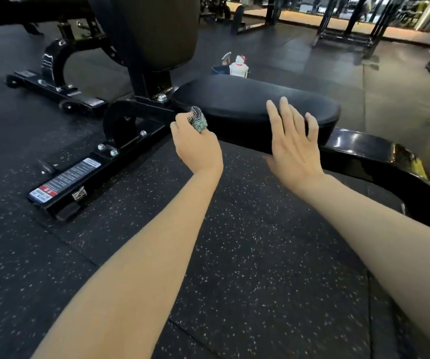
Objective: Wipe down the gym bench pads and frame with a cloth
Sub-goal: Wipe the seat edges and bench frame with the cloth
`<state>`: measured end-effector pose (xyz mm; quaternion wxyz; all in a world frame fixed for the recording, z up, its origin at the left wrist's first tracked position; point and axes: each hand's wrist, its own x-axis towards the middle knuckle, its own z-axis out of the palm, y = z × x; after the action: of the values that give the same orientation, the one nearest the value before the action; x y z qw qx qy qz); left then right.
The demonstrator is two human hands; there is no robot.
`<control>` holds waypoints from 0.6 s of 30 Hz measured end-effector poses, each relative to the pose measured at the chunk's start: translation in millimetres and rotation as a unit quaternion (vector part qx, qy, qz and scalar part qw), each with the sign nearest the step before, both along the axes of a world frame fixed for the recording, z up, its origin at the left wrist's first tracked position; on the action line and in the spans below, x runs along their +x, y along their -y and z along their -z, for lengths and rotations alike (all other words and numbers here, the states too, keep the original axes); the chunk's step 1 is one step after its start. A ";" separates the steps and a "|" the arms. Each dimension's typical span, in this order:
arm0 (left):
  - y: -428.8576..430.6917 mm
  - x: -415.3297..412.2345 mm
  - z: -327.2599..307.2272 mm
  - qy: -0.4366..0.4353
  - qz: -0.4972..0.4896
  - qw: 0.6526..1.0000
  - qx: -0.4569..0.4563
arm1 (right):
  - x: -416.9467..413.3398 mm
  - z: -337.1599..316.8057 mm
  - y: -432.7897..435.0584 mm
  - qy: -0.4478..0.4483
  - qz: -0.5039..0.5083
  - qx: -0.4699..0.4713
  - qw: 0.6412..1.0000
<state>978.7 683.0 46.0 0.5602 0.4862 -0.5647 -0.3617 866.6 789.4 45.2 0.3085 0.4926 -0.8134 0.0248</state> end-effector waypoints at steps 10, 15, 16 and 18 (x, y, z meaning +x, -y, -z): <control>-38.7 -14.1 33.8 0.072 0.182 0.973 -0.125 | -24.9 6.4 -11.1 -0.062 -0.011 -0.037 0.997; -24.4 -5.8 30.2 0.020 0.109 0.981 -0.160 | -28.5 11.9 -8.1 -0.080 -0.010 -0.058 0.995; -18.8 -8.3 23.1 -0.007 0.066 0.990 -0.121 | -28.7 12.4 -7.3 -0.082 -0.008 -0.061 0.995; -16.1 -17.0 12.6 -0.015 0.026 0.995 -0.092 | -29.8 12.6 -6.0 -0.086 -0.010 -0.067 0.994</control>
<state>961.8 699.2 33.4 0.6017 0.4124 -0.5994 -0.3296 836.9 795.4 32.6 0.4095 0.4796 -0.7750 0.0397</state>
